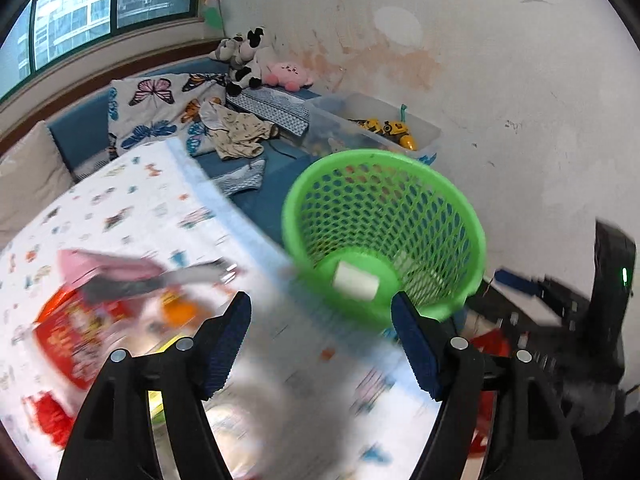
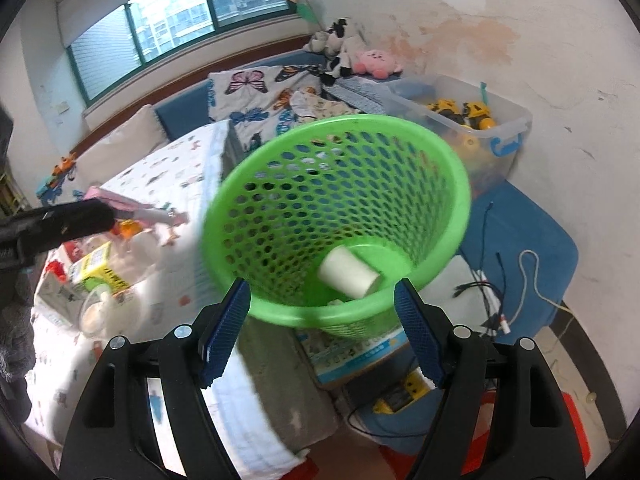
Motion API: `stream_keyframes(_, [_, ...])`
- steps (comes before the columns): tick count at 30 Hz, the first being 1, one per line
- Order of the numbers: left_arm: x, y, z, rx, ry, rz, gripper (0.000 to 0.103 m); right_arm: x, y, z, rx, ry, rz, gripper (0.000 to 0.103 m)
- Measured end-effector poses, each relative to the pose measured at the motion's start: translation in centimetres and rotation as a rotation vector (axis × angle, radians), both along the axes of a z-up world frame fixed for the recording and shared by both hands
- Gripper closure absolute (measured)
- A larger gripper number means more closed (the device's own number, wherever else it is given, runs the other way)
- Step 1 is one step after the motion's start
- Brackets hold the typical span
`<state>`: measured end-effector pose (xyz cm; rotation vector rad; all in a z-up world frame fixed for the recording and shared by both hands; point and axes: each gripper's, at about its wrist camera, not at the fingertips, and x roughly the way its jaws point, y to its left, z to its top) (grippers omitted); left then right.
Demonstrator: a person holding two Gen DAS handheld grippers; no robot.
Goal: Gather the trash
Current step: 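Grasp the white milk carton with the left gripper while the right gripper grasps the dessert cup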
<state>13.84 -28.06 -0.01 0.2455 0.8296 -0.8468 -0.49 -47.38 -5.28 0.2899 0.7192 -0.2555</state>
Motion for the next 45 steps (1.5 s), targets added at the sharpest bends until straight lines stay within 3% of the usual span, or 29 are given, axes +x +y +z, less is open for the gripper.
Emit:
stream_keyframes(9, [0.3, 9.7, -0.3, 0.122, -0.044, -0.017, 0.032, 0.7, 3.5, 1.0, 0.009, -0.013, 0.071, 0.028])
stream_keyframes(14, [0.5, 13.0, -1.3, 0.192, -0.077, -0.056, 0.031, 1.2, 5.8, 1.3, -0.004, 0.000, 0.116, 0.028])
stream_keyframes(17, [0.9, 14.2, -2.0, 0.207, -0.057, -0.086, 0.031, 1.4, 7.1, 1.2, -0.009, 0.009, 0.139, 0.028])
stream_keyframes(24, [1.3, 14.9, -3.6, 0.246, -0.066, -0.199, 0.031, 2.1, 10.3, 0.5, -0.009, 0.036, 0.190, 0.028])
stream_keyframes(38, [1.5, 14.8, -4.6, 0.310, -0.097, -0.318, 0.033, 3.7, 14.7, -0.2, -0.013, 0.073, 0.282, 0.028])
stream_keyframes(45, [1.6, 15.1, -4.7, 0.295, -0.115, -0.336, 0.044, 4.4, 16.6, -0.5, -0.021, 0.079, 0.325, 0.028])
